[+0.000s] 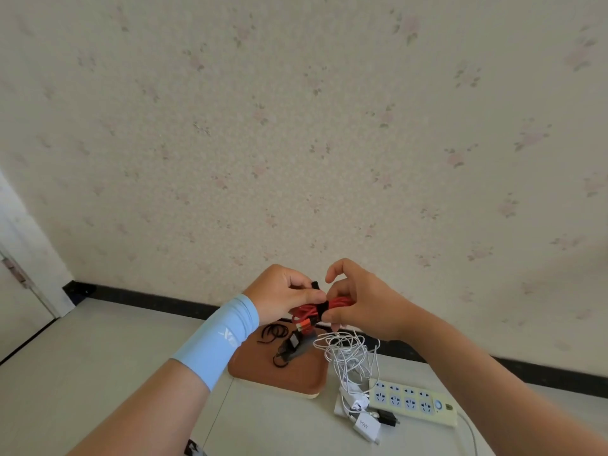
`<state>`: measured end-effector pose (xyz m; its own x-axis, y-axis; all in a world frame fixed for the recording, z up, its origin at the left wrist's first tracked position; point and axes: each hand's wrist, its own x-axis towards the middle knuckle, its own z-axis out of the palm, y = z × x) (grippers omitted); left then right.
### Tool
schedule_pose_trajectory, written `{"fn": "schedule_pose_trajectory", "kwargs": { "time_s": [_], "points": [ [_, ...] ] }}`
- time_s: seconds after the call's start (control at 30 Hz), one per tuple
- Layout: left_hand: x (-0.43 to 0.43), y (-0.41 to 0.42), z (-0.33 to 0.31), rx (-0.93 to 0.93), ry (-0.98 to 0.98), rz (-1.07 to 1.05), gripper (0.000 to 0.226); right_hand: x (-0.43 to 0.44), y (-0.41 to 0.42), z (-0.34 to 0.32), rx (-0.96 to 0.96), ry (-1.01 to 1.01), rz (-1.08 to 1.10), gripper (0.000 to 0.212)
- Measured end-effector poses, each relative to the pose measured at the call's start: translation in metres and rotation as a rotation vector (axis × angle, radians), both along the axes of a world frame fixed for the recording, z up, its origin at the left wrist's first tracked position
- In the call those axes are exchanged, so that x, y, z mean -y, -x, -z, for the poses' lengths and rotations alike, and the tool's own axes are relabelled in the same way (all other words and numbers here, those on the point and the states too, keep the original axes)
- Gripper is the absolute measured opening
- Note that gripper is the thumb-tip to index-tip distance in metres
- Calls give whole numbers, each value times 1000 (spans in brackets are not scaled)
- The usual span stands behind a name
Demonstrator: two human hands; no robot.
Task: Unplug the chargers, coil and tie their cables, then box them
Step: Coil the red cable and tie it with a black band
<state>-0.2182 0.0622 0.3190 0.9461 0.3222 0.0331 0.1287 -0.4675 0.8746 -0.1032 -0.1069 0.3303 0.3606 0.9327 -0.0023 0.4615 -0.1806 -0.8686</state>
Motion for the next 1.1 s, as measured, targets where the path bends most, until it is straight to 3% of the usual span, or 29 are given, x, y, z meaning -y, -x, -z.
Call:
{"fn": "schedule_pose_trajectory", "kwargs": {
  "time_s": [0.13, 0.23, 0.47, 0.57, 0.63, 0.7, 0.77, 0.9, 1.0, 1.1],
  "points": [
    [-2, 1, 6, -110, 158, -5, 22, -2, 5, 2, 234, -40, 3, 48],
    [-4, 1, 11, -127, 227, -10, 18, -2, 5, 6, 291, -103, 51, 49],
    [-3, 0, 1, -26, 203, -27, 16, -5, 7, 16, 422, -251, 148, 39],
    [-2, 0, 2, 29, 204, -103, 13, -6, 7, 18, 518, -272, 277, 44],
    [4, -1, 3, 111, 183, -204, 13, -8, 8, 13, 344, -163, 415, 41],
    [10, -4, 6, 193, 155, -306, 16, -11, 7, 8, -20, -55, 461, 30],
    [17, -8, 7, 224, 137, -355, 17, -12, 5, 5, -265, -18, 449, 23],
    [22, -11, 5, 203, 172, -372, 15, -12, 2, 1, -525, -60, 385, 14],
    [23, -12, 4, 222, 91, -371, 12, -13, -3, -2, -833, -97, 365, 14],
    [27, -13, 1, 226, 37, -335, 8, -13, -8, 0, -824, -107, 387, 20]
  ]
}}
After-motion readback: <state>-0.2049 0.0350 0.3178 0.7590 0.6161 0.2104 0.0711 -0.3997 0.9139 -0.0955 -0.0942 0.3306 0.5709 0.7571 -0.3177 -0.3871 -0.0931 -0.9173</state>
